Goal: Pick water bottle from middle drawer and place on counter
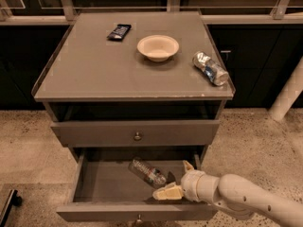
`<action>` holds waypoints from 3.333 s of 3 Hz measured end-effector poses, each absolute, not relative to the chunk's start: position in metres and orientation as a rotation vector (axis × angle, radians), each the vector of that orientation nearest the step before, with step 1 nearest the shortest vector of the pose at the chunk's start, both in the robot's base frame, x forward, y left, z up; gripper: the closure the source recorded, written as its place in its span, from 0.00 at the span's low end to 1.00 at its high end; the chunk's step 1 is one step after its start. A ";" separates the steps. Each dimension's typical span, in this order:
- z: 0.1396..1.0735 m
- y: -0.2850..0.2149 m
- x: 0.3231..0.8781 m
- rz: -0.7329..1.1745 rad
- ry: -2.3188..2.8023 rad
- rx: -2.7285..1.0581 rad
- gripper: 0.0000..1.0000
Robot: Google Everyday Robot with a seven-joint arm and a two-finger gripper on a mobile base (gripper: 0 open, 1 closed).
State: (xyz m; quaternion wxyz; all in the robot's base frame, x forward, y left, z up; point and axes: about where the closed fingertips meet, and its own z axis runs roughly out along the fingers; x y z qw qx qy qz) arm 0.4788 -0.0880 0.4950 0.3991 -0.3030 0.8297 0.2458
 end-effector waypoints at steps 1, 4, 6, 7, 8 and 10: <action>0.483 -0.075 0.502 0.573 2.054 -0.783 0.00; 0.468 -0.062 0.528 0.522 2.024 -0.761 0.00; 0.450 -0.025 0.546 0.537 2.023 -0.739 0.00; 0.437 -0.012 0.543 0.533 2.037 -0.732 0.00; 0.419 -0.007 0.545 0.494 2.060 -0.758 0.00; 0.391 -0.017 0.550 0.404 2.107 -0.810 0.00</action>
Offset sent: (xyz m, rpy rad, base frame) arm 0.0793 0.0412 -0.0350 -0.0341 -0.1793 -0.0441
